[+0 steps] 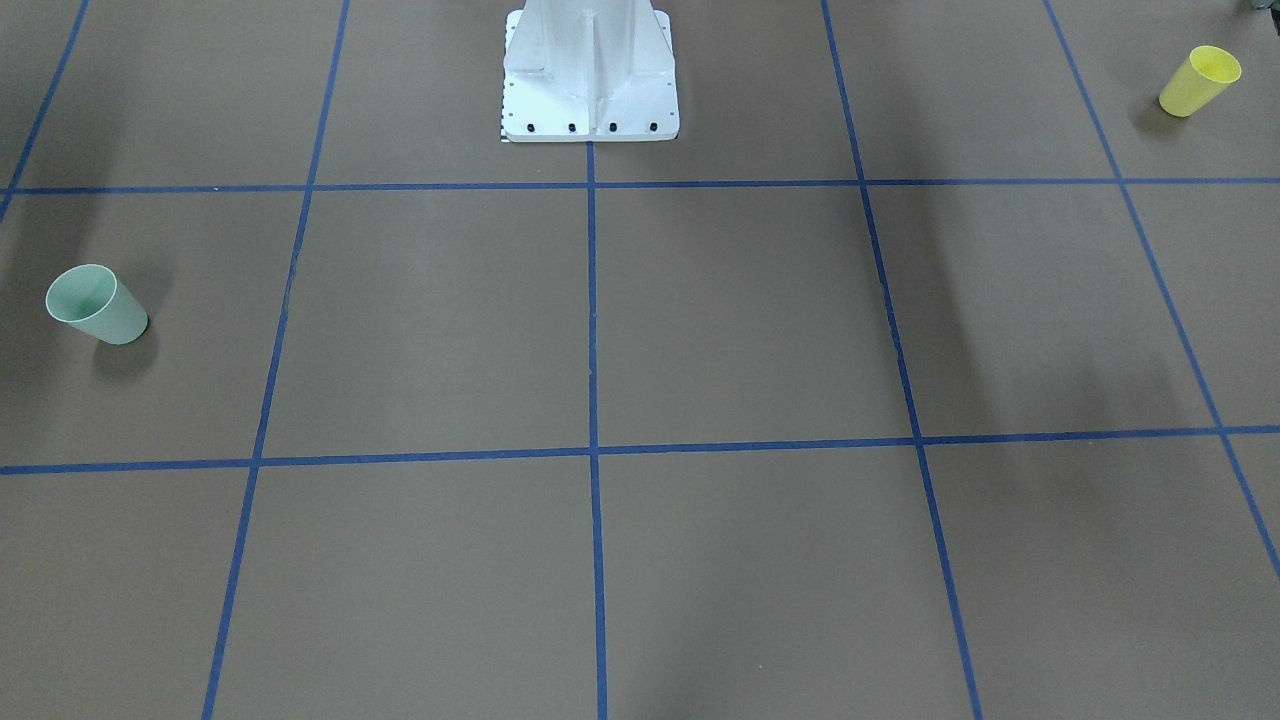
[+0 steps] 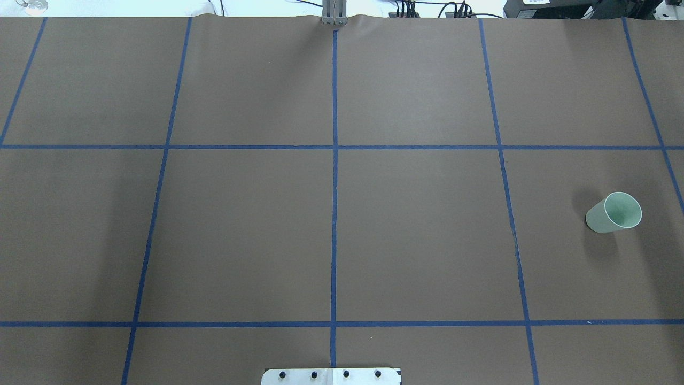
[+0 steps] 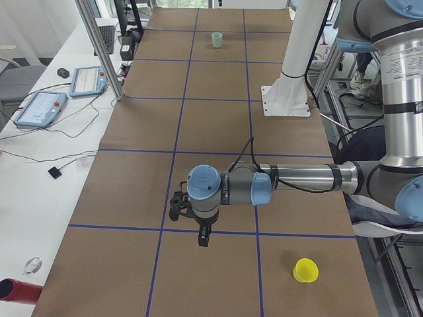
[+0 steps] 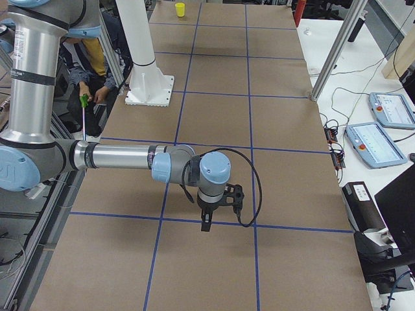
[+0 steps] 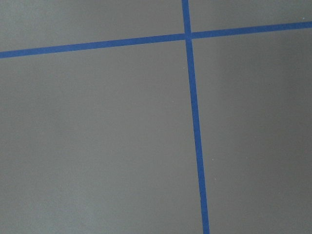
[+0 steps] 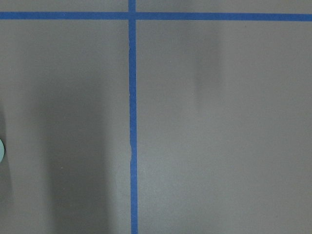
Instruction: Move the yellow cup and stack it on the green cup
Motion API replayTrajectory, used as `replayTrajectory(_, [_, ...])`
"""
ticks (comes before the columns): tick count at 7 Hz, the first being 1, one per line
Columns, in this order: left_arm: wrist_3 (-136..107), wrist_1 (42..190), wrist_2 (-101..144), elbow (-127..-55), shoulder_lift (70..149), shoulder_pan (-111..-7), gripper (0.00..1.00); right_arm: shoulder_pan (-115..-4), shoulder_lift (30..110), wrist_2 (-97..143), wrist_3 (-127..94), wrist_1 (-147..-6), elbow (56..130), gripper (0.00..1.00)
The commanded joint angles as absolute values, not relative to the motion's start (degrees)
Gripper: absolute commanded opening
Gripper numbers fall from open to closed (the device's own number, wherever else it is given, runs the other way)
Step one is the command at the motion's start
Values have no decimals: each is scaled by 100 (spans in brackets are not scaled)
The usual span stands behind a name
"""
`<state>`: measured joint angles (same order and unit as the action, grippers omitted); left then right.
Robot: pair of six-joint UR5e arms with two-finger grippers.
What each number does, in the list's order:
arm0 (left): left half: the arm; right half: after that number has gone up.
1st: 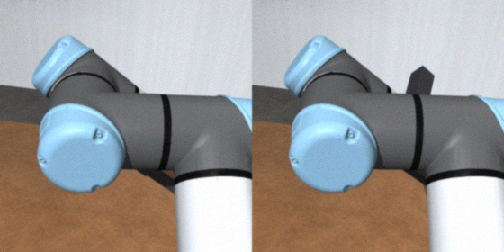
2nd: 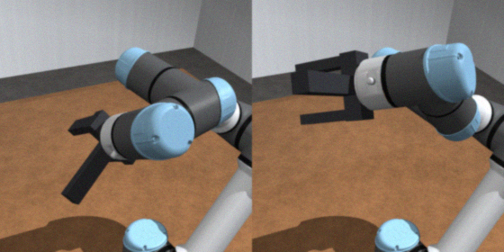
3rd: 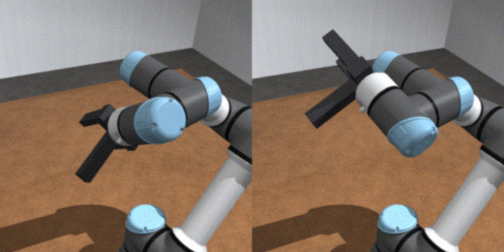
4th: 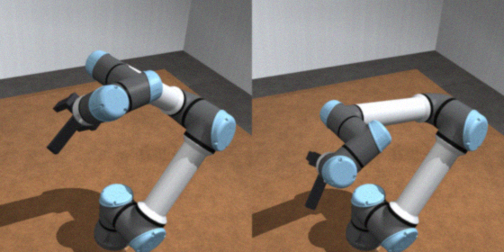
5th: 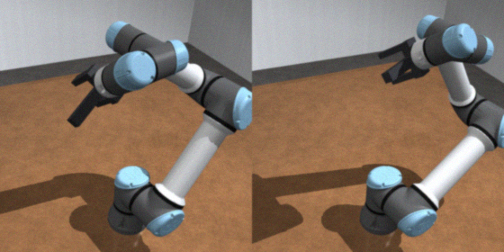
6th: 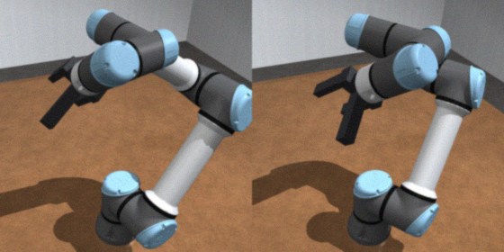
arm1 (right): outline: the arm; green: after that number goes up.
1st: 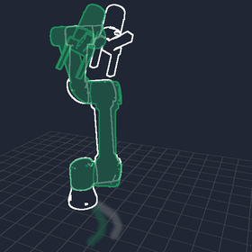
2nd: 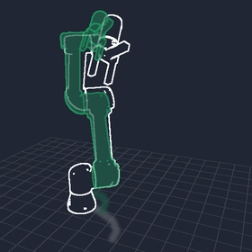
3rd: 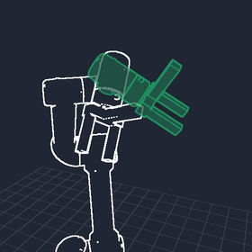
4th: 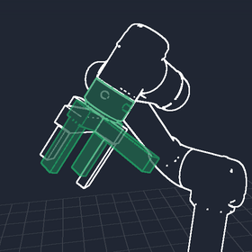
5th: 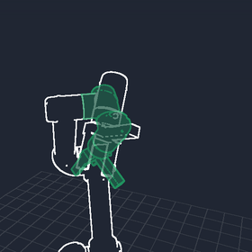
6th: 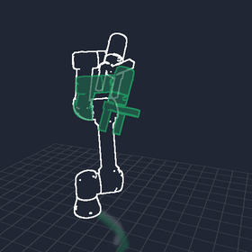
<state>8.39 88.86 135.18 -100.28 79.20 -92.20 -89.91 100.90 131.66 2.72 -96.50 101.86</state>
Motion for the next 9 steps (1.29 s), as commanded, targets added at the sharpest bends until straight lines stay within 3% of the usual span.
replayTrajectory(1, [835,8886,13518,-10081,7928,-9220,100,-8991,10090,13166,272,-9650,10187,100])
replayTrajectory(5, [809,8903,13491,-10441,7962,-9211,100,-8991,10090,13166,272,-9650,10187,100])
replayTrajectory(9, [782,10709,13500,-10354,8129,-9211,100,-8991,10081,13166,281,-9650,10187,100])
